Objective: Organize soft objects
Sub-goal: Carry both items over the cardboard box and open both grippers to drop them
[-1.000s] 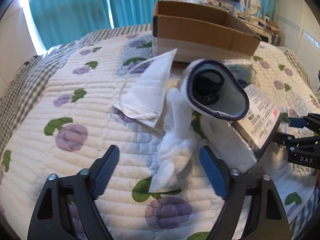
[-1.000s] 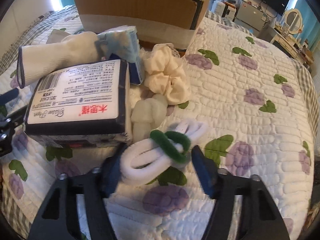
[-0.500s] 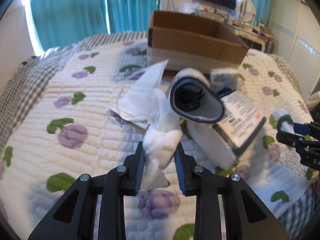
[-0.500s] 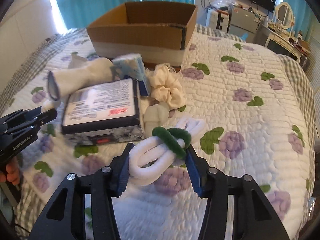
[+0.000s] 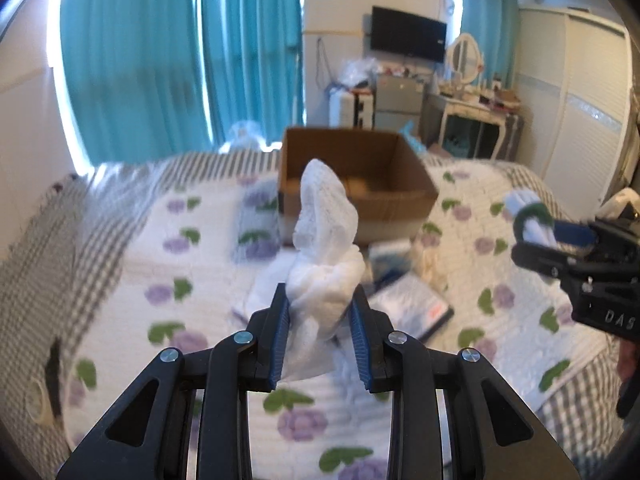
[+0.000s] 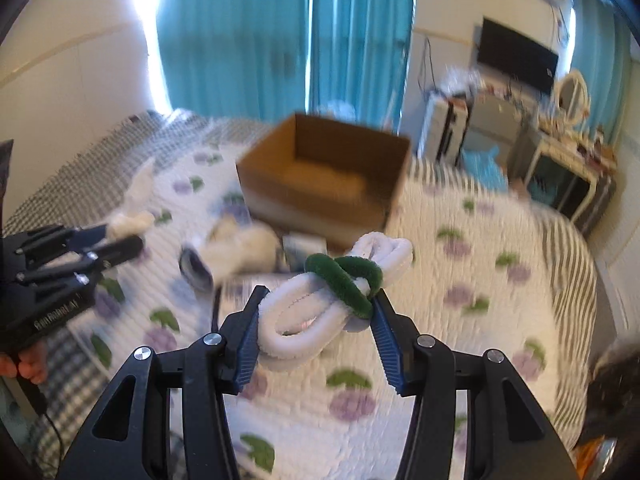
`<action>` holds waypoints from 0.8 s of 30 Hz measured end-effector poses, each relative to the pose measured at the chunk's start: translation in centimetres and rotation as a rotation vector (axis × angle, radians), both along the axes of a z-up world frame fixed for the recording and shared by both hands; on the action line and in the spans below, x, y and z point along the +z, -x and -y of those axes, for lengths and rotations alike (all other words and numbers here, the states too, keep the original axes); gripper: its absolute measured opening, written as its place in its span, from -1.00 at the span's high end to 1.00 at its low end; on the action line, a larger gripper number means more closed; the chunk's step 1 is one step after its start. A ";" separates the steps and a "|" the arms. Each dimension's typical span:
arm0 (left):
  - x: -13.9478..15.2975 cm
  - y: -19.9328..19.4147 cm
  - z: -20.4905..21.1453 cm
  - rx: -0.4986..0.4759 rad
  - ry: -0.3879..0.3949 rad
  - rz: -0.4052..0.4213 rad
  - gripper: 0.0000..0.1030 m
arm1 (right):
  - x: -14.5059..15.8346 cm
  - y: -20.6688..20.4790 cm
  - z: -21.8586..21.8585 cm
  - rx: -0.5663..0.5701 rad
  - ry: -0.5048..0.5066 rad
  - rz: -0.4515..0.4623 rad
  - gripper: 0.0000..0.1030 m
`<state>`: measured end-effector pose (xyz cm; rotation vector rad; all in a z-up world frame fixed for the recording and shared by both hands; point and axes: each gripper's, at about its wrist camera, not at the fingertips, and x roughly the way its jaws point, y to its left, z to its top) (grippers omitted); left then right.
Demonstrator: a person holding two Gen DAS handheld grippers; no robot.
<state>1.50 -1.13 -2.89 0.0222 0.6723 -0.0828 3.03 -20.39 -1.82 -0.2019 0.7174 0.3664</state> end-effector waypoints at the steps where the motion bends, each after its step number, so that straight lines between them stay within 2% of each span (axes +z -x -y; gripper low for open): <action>1: 0.7 -0.6 0.1 -0.013 0.011 0.008 0.46 | 0.7 -0.5 -0.2 0.005 0.000 0.012 0.02; 4: 2.2 -2.7 0.3 -0.047 0.057 0.019 0.46 | 3.4 -2.4 -0.7 0.023 -0.002 0.068 0.02; 7: 3.5 -5.3 0.4 -0.070 0.067 0.026 0.46 | 5.4 -4.9 -1.4 0.035 -0.001 0.112 0.02; 10: 4.5 -7.9 0.2 -0.089 0.086 0.030 0.46 | 6.7 -8.1 -1.9 0.053 -0.023 0.100 0.01; 14: 5.1 -11.9 0.0 -0.091 0.068 0.043 0.46 | 7.5 -12.6 -2.3 0.045 -0.030 0.109 0.01; 16: 4.7 -14.0 0.2 -0.079 0.040 0.042 0.46 | 7.3 -14.7 -2.6 0.054 -0.035 0.106 0.01; 19: 3.3 -17.4 0.0 -0.078 0.033 -0.005 0.45 | 6.1 -18.3 -3.6 0.057 -0.012 0.097 0.01; 24: 0.4 -21.5 0.6 -0.069 0.005 -0.045 0.44 | 2.0 -23.1 -4.8 0.072 0.009 0.047 0.01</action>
